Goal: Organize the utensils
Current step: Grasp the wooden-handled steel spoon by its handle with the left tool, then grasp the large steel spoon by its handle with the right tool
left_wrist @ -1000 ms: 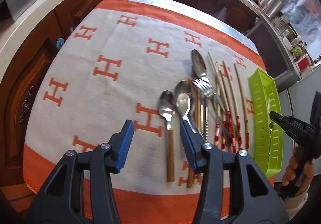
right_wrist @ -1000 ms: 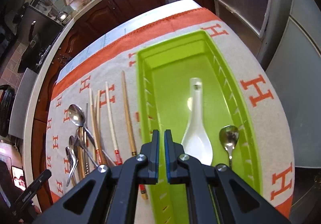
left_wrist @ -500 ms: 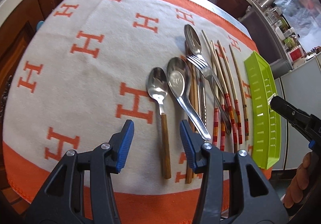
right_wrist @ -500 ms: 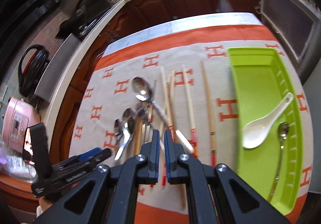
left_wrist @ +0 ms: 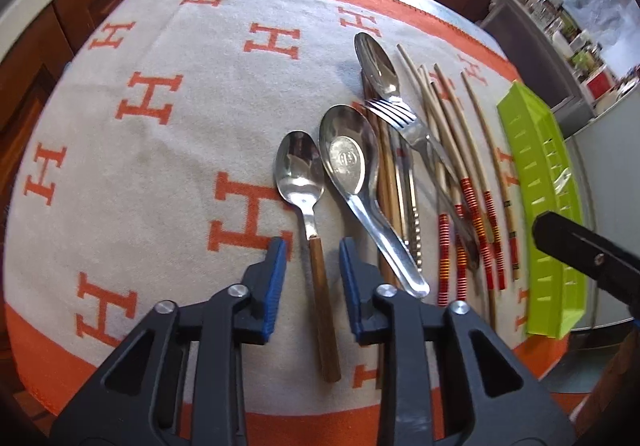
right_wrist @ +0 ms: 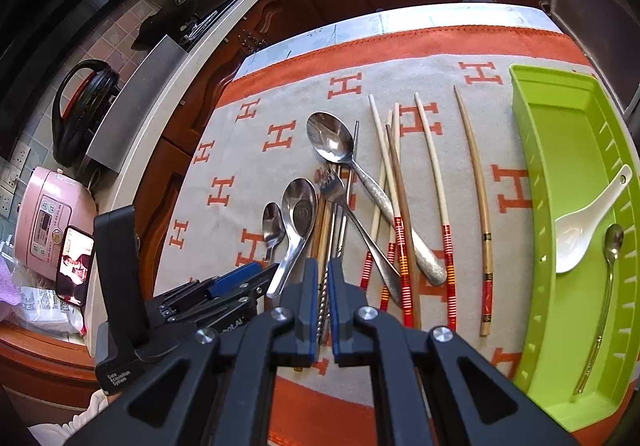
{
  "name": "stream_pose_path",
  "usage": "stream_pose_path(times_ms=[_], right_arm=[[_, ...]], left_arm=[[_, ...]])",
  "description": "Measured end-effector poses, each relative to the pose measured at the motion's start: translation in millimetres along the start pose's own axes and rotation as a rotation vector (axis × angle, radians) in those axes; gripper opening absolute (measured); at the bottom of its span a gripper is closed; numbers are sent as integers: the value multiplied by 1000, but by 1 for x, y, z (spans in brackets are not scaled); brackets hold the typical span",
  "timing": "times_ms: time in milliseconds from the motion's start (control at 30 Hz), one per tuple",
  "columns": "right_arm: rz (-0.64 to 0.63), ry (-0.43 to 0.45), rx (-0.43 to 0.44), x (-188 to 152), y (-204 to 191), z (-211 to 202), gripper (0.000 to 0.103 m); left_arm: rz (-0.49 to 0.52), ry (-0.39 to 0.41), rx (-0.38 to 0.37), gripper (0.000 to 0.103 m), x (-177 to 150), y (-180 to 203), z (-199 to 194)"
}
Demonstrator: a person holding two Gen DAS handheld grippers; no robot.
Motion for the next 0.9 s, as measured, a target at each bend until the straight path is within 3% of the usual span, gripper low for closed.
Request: stream_pose_path(times_ms=[133, 200, 500, 900], right_arm=[[1, -2, 1, -1, -1, 1, 5], [2, -7, 3, -2, -1, 3, 5], [10, -39, 24, -4, -5, 13, 5], [28, -95, 67, -4, -19, 35, 5]], left_arm=[[26, 3, 43, 14, 0, 3, 1], [28, 3, 56, 5, 0, 3, 2], [-13, 15, 2, 4, -5, -14, -7], [-80, 60, -15, 4, -13, -58, -37]])
Point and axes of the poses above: each gripper's, at about its wrist camera, not at the fingertips, and z roughly the way its jaws point, y to its right, x to its top, the point moved 1 cm from there along z, roughly the way its jaws point, and after that the axes turned 6 degrees about y, right-handed, at the moved point
